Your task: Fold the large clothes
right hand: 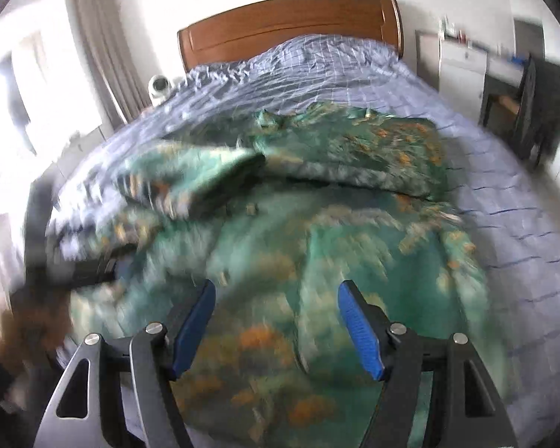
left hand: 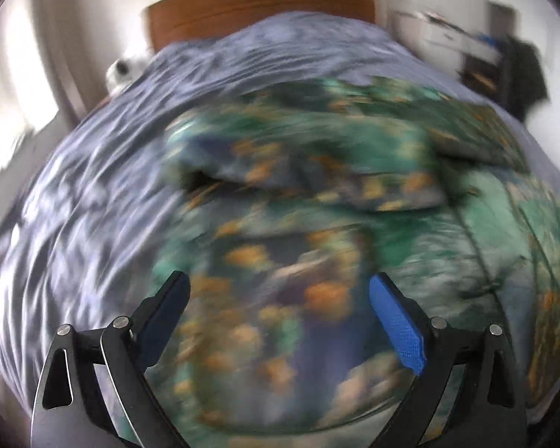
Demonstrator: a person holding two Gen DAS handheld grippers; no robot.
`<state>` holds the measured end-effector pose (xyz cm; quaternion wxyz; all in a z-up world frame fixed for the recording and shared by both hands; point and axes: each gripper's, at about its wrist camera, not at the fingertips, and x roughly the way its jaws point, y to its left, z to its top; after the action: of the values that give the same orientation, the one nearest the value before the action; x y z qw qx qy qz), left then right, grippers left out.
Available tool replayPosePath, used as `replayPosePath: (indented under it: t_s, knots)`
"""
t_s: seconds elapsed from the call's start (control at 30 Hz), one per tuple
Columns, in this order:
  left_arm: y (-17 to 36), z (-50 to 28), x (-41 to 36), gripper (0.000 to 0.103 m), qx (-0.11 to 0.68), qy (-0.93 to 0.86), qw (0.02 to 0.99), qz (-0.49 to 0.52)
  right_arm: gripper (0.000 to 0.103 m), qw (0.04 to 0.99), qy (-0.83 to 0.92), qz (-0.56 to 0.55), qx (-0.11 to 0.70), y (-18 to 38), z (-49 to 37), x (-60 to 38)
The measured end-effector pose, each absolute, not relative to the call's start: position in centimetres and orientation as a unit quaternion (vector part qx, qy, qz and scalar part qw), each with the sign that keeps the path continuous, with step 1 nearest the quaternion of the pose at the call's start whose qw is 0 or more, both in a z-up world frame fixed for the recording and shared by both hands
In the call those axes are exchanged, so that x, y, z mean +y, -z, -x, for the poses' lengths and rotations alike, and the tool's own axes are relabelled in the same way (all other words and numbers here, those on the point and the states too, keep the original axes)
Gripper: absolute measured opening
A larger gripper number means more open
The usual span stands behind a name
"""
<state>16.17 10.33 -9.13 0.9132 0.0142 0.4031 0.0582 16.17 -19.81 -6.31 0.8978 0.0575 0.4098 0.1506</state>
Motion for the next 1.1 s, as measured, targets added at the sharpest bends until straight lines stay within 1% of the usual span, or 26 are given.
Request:
replayPosePath:
  t_s: [0.13, 0.23, 0.4, 0.53, 0.57, 0.6, 0.63, 0.7, 0.77, 0.83, 0.9, 1.0, 1.1]
  knots:
    - [10.3, -14.8, 14.2, 0.097, 0.407, -0.101, 0.906, 0.055, 0.07, 0.855, -0.213, -0.176, 0.439, 6.6, -22.5, -19.1]
    - [11.2, -13.9, 14.9, 0.097, 0.408, -0.113, 0.902, 0.08, 0.07, 0.808, -0.254, -0.244, 0.472, 8.7, -28.1, -16.8]
    - [12.4, -13.7, 15.7, 0.097, 0.412, -0.115, 0.9, 0.078, 0.07, 0.794, -0.243, -0.238, 0.504, 12.2, -34.2, -13.4]
    - [13.8, -13.4, 16.5, 0.097, 0.429, -0.114, 0.892, 0.088, 0.07, 0.789, -0.242, -0.225, 0.518, 14.1, -36.1, -11.3]
    - [14.0, -13.4, 16.7, 0.097, 0.431, -0.114, 0.89, 0.093, 0.065, 0.788, -0.243, -0.221, 0.52, 14.5, -36.6, -10.9]
    - [14.0, -13.3, 16.9, 0.097, 0.431, -0.113, 0.89, 0.102, 0.05, 0.791, -0.244, -0.213, 0.519, 14.5, -36.8, -10.6]
    - [13.9, -13.1, 17.0, 0.097, 0.429, -0.113, 0.89, 0.106, 0.014, 0.797, -0.245, -0.196, 0.517, 14.1, -36.8, -10.0]
    - [13.6, -12.9, 17.2, 0.097, 0.424, -0.117, 0.891, 0.111, 0.012, 0.812, -0.254, -0.174, 0.495, 12.0, -37.0, -9.5]
    - [13.5, -13.0, 17.4, 0.097, 0.421, -0.118, 0.892, 0.116, 0.01, 0.835, -0.257, -0.156, 0.46, 8.8, -37.7, -9.9]
    - [13.4, -13.1, 17.3, 0.097, 0.42, -0.114, 0.892, 0.122, 0.01, 0.861, -0.24, -0.138, 0.427, 5.8, -39.5, -10.9]
    - [13.3, -13.1, 17.0, 0.097, 0.419, -0.109, 0.893, 0.123, 0.01, 0.874, -0.22, -0.131, 0.413, 4.2, -41.7, -12.1]
    - [13.1, -13.2, 16.6, 0.097, 0.418, -0.102, 0.895, 0.117, 0.01, 0.887, -0.184, -0.109, 0.41, 3.8, -45.2, -13.5]
    - [13.2, -13.3, 16.2, 0.097, 0.423, -0.1, 0.894, 0.113, 0.01, 0.883, -0.153, -0.083, 0.436, 6.2, -48.1, -14.0]
